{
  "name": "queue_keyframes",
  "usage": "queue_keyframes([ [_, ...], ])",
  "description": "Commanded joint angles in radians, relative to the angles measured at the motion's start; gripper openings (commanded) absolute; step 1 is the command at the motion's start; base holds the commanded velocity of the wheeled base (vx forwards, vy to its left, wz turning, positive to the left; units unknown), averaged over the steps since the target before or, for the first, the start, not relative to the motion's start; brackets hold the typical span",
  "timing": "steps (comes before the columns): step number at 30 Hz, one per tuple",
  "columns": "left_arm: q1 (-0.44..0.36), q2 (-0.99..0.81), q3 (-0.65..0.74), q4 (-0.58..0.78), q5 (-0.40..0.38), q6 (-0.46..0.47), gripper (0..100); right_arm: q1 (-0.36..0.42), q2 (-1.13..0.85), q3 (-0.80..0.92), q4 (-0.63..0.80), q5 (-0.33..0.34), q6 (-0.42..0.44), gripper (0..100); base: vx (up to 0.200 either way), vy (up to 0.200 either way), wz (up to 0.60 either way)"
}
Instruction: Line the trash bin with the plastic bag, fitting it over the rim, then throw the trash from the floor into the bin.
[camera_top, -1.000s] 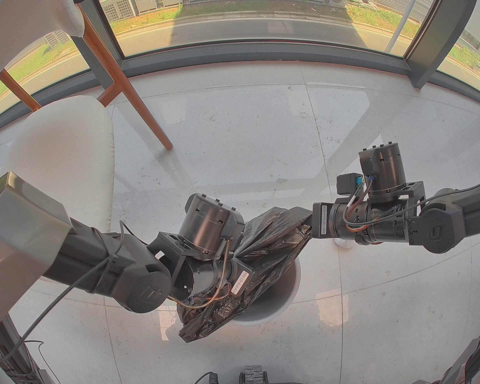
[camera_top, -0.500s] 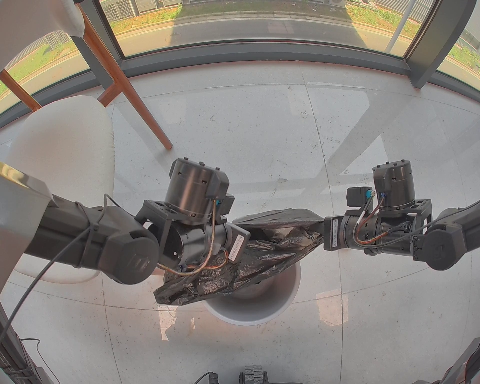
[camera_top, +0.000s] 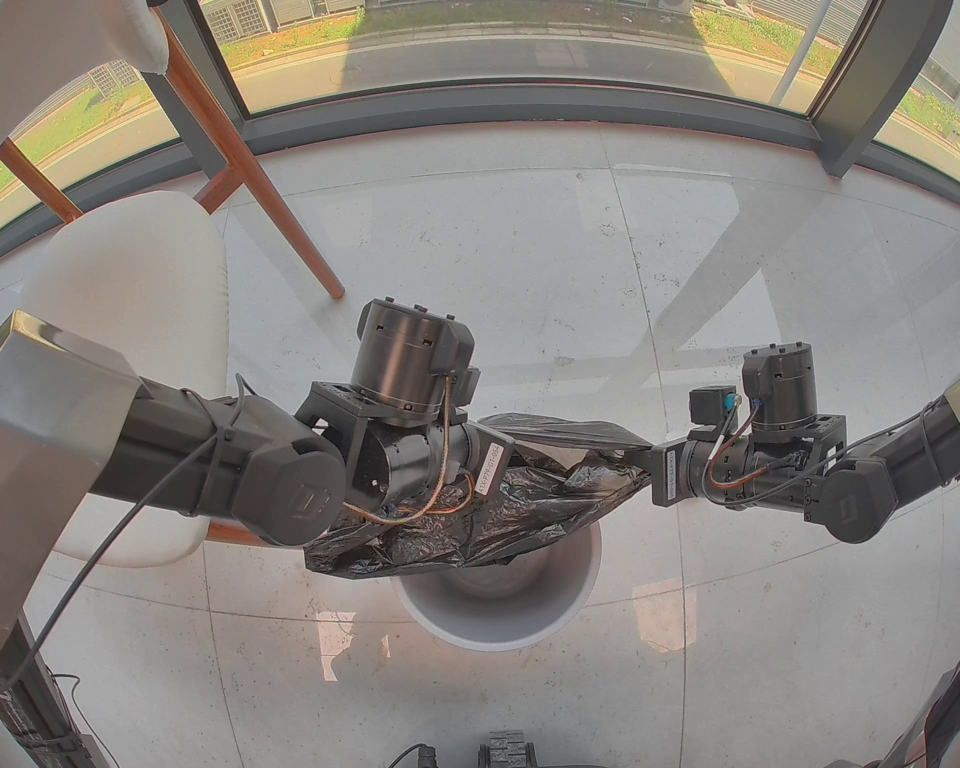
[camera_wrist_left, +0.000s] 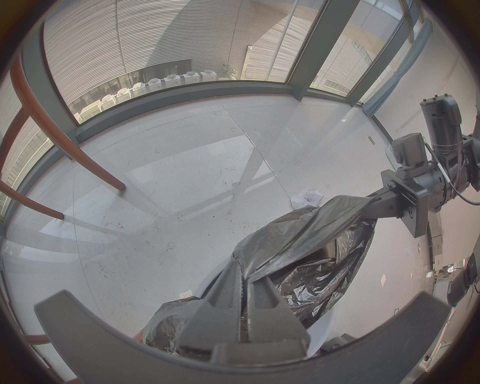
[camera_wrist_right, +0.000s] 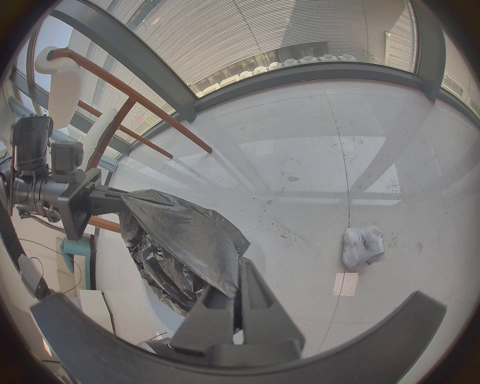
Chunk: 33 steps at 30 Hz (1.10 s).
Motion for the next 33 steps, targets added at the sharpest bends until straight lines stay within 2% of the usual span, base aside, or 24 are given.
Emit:
queue_keyframes([
  [1,-0.001,0.011,0.0,-0.002,0.0,0.0,0,-0.03,0.027,-0.008,-0.001,0.019,-0.022,100,0.0,0.0,0.0],
  [4,-0.001,0.012,-0.001,-0.002,0.001,0.0,0,-0.031,0.027,-0.023,-0.004,0.023,-0.011,100,0.0,0.0,0.0],
  [8,-0.003,0.014,-0.001,-0.004,0.001,0.0,0,0.004,-0.002,-0.003,-0.003,0.025,0.036,100,0.0,0.0,0.0],
  [9,-0.003,0.014,-0.003,-0.004,0.0,0.001,0,0.046,-0.036,0.023,-0.001,0.025,0.107,100,0.0,0.0,0.0],
  [10,-0.003,0.014,-0.003,-0.004,0.0,0.001,0,0.046,-0.036,0.023,-0.001,0.025,0.107,100,0.0,0.0,0.0],
  [12,-0.003,0.014,-0.003,-0.004,0.0,0.0,0,0.09,-0.056,0.064,0.0,0.017,0.22,100,0.0,0.0,0.0],
  [13,-0.003,0.014,-0.003,-0.004,0.0,0.0,0,0.092,-0.056,0.067,0.0,0.017,0.225,100,0.0,0.0,0.0],
  [15,-0.001,0.014,-0.001,-0.004,0.0,0.0,0,0.151,-0.072,0.127,-0.003,0.016,0.308,100,0.0,0.0,0.0],
  [19,-0.001,0.014,-0.004,-0.004,0.0,0.0,0,0.219,-0.063,0.148,-0.004,0.012,0.374,100,0.0,0.0,0.0],
  [26,-0.001,0.014,-0.004,-0.004,0.0,0.0,0,0.216,-0.002,0.142,-0.011,0.0,0.38,100,0.0,0.0,0.0],
  [30,-0.003,0.015,-0.004,-0.004,0.0,0.0,0,0.174,-0.013,0.174,0.009,-0.023,0.36,100,0.0,0.0,0.0],
  [33,-0.003,0.015,-0.004,-0.004,0.0,0.0,0,0.177,-0.059,0.213,0.035,-0.026,0.363,100,0.0,0.0,0.0],
])
